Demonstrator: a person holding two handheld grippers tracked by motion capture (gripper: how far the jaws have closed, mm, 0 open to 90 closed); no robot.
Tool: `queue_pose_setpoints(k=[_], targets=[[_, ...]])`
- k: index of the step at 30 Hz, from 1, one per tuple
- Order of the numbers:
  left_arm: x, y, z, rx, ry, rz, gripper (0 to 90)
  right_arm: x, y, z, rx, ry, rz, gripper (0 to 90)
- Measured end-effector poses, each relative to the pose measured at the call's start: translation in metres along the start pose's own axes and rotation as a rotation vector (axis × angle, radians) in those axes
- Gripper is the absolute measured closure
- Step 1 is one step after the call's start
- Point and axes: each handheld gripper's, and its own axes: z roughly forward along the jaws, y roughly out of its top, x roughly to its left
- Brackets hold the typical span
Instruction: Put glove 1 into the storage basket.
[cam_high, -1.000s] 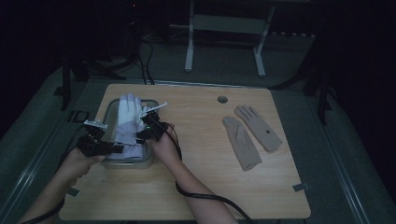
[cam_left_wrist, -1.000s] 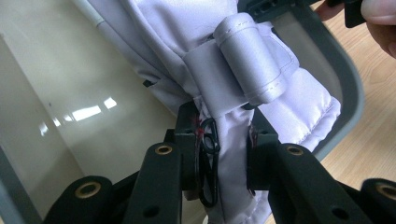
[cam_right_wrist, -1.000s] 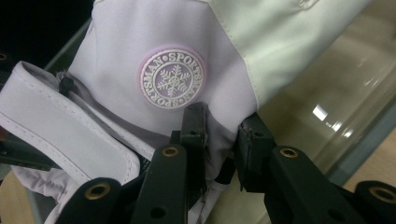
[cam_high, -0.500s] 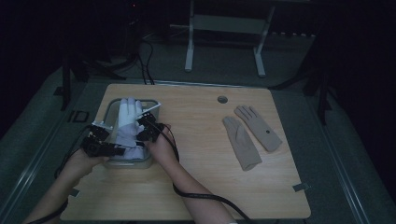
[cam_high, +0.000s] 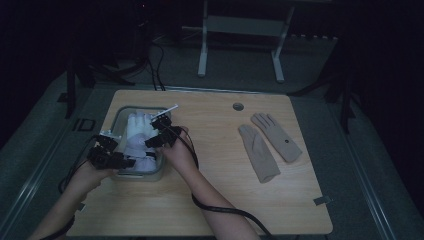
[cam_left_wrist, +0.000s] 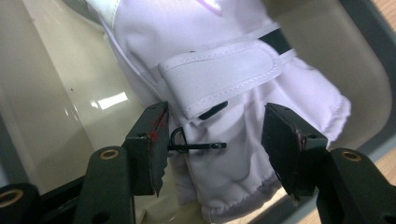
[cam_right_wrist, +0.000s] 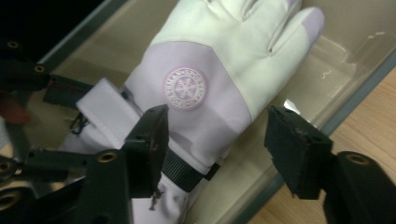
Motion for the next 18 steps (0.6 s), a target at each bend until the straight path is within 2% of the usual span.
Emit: queue_pose_setpoints(k=[2, 4, 7, 9, 13, 18], targets=[[-0.001, -0.001, -0.007, -0.031, -0.003, 0.014, 38.7, -0.001, -0.001, -0.006, -0.019, 0.000, -0.018, 35.1], [-0.005, 0.000, -0.014, -0.066, 0.003, 0.010, 39.2, -0.002, -0.001, -0.011, -0.027, 0.007, -0.026, 30.9], [-0.013, 0.001, -0.020, -0.091, 0.005, 0.022, 40.7, -0.005, -0.003, -0.018, -0.030, 0.025, -0.038, 26.7], [-0.018, 0.003, -0.022, -0.101, 0.000, 0.032, 41.5, -0.008, -0.004, -0.023, -0.045, 0.041, -0.037, 25.6], [-0.029, 0.008, -0.023, -0.112, -0.010, 0.056, 41.6, -0.014, -0.007, -0.036, -0.089, 0.045, -0.020, 22.3], [-0.040, 0.014, -0.022, -0.134, -0.040, 0.067, 41.8, -0.023, -0.013, -0.049, -0.103, 0.011, -0.049, 22.2]])
